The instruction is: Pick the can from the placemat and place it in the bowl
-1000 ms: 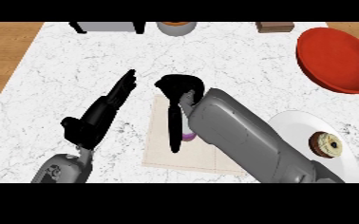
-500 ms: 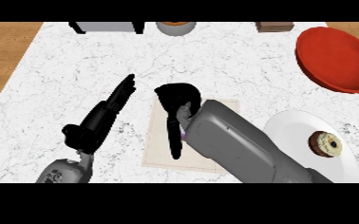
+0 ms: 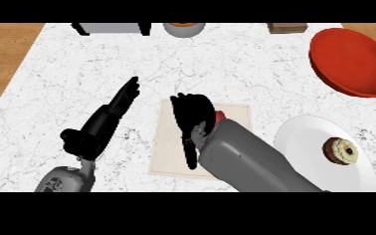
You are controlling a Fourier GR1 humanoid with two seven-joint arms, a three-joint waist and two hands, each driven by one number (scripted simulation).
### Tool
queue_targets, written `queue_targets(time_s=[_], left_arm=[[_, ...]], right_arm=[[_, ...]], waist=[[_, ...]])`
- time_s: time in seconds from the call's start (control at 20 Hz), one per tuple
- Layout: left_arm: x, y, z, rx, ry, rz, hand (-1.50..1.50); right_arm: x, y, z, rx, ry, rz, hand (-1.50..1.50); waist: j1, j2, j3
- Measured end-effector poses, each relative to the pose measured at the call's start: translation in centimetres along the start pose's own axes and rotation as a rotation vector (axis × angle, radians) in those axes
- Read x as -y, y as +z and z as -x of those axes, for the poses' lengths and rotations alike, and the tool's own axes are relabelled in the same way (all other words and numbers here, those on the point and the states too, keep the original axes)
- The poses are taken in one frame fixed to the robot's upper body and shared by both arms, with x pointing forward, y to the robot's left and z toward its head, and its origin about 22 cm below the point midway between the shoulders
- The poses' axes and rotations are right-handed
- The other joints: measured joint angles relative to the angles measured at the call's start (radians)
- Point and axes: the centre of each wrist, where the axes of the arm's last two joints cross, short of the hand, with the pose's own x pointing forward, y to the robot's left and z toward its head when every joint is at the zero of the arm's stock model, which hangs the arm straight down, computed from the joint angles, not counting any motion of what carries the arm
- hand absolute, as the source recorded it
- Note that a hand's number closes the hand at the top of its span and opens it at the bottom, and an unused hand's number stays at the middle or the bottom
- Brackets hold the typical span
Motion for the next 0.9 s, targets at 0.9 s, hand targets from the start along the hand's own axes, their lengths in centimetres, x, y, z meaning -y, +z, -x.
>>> queue_targets(time_s=[0.9], left_arm=[[0.9, 0.3, -0.2, -0.003, 0.005, 0.01, 0.0]], right_arm=[[-3.9, -3.5, 3.1, -0.094, -0.009, -0.019, -1.5]], waist=[[0.004, 0.001, 0.0]])
